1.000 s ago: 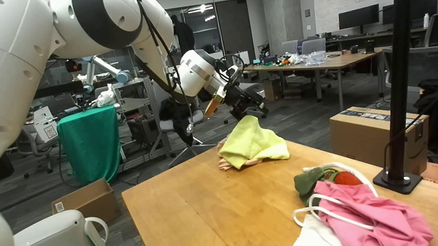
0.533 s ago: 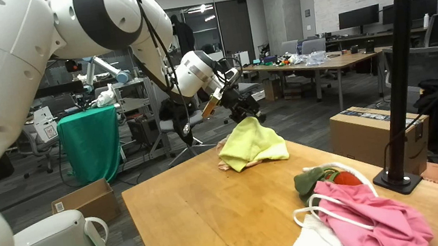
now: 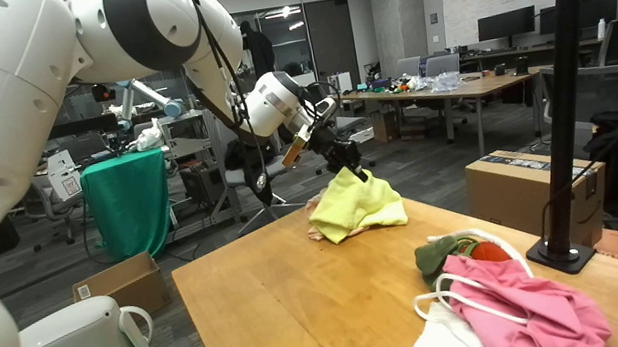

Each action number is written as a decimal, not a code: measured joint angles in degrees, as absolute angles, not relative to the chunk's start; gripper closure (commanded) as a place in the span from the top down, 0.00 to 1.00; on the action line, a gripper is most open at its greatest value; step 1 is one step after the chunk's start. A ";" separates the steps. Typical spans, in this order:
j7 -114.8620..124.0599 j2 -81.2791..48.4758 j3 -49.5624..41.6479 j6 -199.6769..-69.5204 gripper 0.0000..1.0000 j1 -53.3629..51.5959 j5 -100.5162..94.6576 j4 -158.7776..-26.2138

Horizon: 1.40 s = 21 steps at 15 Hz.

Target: Move the peach shirt and green towel to the left then move the green towel towards you, then move the pink shirt to the right, then move the white towel to the right, move one rope towards you

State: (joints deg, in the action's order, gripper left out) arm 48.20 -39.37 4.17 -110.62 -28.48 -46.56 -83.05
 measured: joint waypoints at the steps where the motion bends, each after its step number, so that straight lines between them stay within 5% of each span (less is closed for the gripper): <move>1: 48.21 -39.37 4.09 -110.56 0.02 -28.50 -46.73 -83.02; 12: 60.58 -35.86 1.21 -110.63 0.02 -28.76 -71.89 -84.61; 21: 60.65 -20.99 8.16 -118.95 0.03 -21.41 -74.75 -99.77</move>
State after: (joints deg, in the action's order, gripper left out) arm 60.65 -20.99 8.16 -118.95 -21.41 -74.75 -99.77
